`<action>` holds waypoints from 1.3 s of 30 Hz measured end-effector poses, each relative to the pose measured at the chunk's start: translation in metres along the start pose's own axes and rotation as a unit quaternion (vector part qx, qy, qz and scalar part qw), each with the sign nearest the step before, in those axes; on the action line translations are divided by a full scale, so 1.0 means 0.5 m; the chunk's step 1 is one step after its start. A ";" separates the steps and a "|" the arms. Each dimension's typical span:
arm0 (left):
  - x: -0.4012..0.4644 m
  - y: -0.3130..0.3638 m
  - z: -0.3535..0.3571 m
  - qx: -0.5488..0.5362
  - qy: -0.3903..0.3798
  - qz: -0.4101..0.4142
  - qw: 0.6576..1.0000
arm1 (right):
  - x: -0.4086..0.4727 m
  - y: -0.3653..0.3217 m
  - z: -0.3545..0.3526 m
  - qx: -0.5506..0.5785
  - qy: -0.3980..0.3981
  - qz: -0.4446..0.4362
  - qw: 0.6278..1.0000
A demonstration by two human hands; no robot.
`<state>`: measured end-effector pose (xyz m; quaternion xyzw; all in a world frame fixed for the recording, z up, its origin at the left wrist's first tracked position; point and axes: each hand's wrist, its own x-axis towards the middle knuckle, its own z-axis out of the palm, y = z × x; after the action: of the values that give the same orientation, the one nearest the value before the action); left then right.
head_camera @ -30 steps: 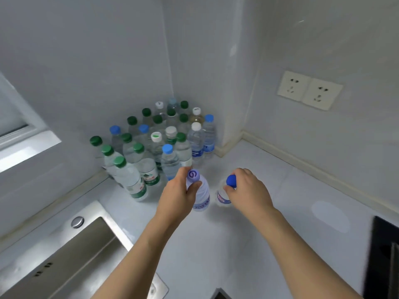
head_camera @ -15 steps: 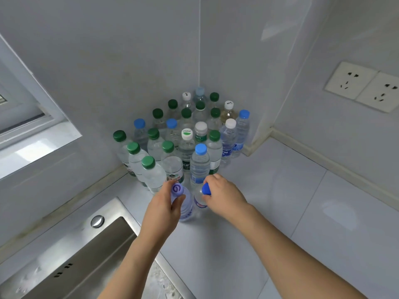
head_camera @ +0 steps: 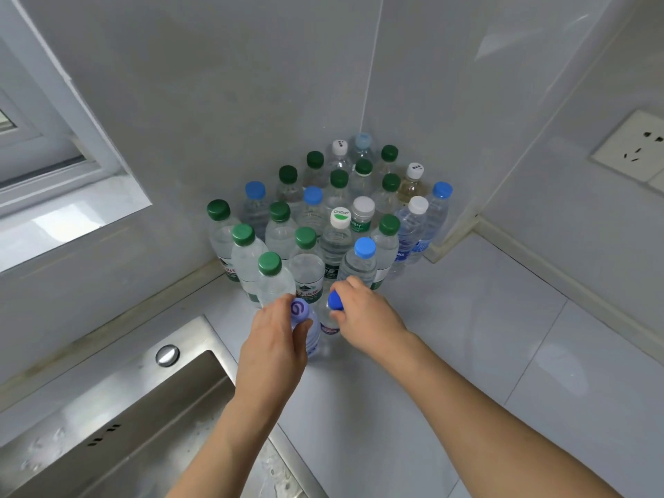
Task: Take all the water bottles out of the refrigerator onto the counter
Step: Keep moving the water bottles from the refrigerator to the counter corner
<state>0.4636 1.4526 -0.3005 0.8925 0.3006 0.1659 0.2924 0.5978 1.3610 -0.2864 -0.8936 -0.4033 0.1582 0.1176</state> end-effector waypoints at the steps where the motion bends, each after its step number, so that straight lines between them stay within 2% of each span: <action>1: 0.000 -0.004 0.003 0.005 0.007 0.009 1.000 | 0.002 -0.001 0.001 0.001 0.001 0.001 1.000; 14: 0.002 0.001 0.011 0.018 0.036 0.004 0.999 | 0.006 -0.035 0.027 0.043 0.064 0.055 0.995; 23: 0.003 0.015 0.001 0.053 0.033 0.000 0.998 | -0.016 -0.019 -0.002 0.081 0.028 0.062 0.994; 27: 0.008 0.036 -0.007 0.079 0.075 0.062 0.992 | -0.062 0.012 -0.016 0.073 0.045 0.055 0.995; 31: 0.025 0.082 0.003 0.091 0.093 0.169 0.977 | -0.116 0.059 -0.027 0.068 0.071 0.077 0.992; 39: 0.021 0.209 0.113 0.091 -0.025 0.261 0.961 | -0.248 0.184 -0.058 0.055 0.124 0.177 0.975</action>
<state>0.5443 1.3675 -0.2779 0.9667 0.0632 0.1860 0.1638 0.5942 1.2052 -0.2675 -0.9556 -0.2115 0.0862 0.1860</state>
